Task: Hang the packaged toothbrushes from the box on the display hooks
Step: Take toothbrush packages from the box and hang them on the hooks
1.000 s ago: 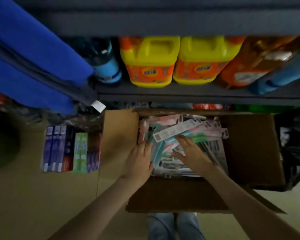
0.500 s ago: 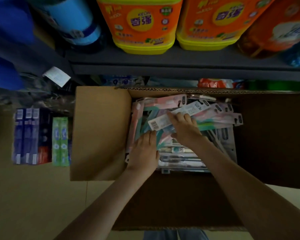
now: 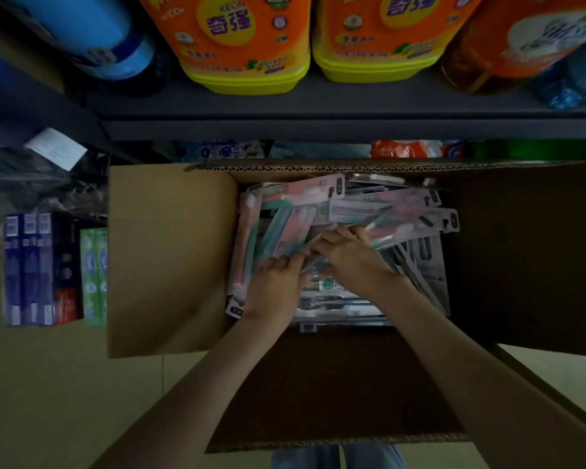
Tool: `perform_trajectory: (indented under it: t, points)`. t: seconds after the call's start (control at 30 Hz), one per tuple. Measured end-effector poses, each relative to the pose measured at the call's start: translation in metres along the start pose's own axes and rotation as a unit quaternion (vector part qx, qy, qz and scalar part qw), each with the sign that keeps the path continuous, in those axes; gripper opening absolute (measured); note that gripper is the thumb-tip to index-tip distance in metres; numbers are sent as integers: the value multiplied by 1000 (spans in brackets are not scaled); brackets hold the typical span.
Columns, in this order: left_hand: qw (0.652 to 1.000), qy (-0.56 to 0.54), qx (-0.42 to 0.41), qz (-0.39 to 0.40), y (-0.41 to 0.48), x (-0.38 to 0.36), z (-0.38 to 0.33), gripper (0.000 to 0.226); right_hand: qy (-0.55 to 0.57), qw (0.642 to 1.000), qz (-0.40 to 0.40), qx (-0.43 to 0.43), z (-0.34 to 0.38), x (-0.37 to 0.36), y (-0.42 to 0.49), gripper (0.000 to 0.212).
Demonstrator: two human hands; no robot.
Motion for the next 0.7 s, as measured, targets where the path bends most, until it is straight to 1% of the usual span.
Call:
perform_trajectory:
  t: [0.07, 0.1, 0.13, 0.17, 0.2, 0.23, 0.3, 0.33, 0.37, 0.4, 0.47, 0.5, 0.53, 0.57, 0.6, 0.63, 0.67, 0.7]
  points:
    - [997, -75, 30, -1, 1, 1, 4, 36, 37, 999, -29, 2, -5, 2, -8, 53]
    - [988, -143, 62, 16, 3, 1, 7, 36, 60, 997, -52, -14, -9, 2, -13, 62]
    - [966, -232, 102, 41, 4, 1, 11, 37, 85, 992, -75, -46, -15, 2, -18, 75]
    - [929, -336, 143, 63, 4, 0, 14, 37, 116, 984, -103, -88, -20, 1, -24, 89]
    - [880, -433, 177, 81, 3, -2, 16, 34, 156, 969, -138, -134, -25, -1, -29, 100]
    - [841, -494, 199, 96, 1, -2, 17, 30, 205, 947, -171, -178, -28, -4, -34, 107]
    - [805, -541, 210, 125, -1, -2, 18, 25, 283, 902, -210, -251, -34, -14, -41, 110]
    - [797, -548, 211, 140, -2, -2, 17, 24, 300, 887, -216, -278, -36, -20, -43, 106]
    - [798, -541, 215, 155, -3, -2, 16, 22, 317, 873, -209, -305, -37, -26, -45, 102]
    - [809, -519, 221, 167, -3, -2, 16, 23, 340, 857, -195, -334, -38, -31, -46, 97]
    - [854, -437, 227, 170, -1, -5, 14, 29, 385, 826, -163, -377, -41, -42, -47, 87]
    - [883, -382, 224, 154, 0, -5, 13, 33, 388, 823, -148, -387, -43, -45, -46, 81]
    - [918, -311, 212, 126, 2, -4, 12, 36, 372, 832, -137, -389, -44, -47, -44, 76]
    - [952, -221, 191, 89, 3, -1, 9, 38, 353, 842, -129, -386, -45, -47, -43, 70]
    - [977, -126, 167, 44, 4, 1, 6, 40, 341, 848, -125, -386, -46, -47, -41, 66]
    - [988, -52, 143, 0, 4, 4, 3, 41, 340, 845, -127, -393, -48, -46, -38, 61]
    - [992, -1, 121, -27, 5, 4, -1, 44, 348, 833, -138, -407, -50, -45, -36, 55]
    - [993, 34, 103, -36, 7, 2, -4, 50, 360, 816, -157, -425, -52, -44, -35, 50]
Point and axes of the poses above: each hand's wrist, its own y-axis towards the middle knuckle, its own x-axis out of the back of the hand, z = x × y, the point moved 4 cm from there along y, towards the middle knuckle, and after that the axes turned 3 degrees about -x, right-handed, at the moved point
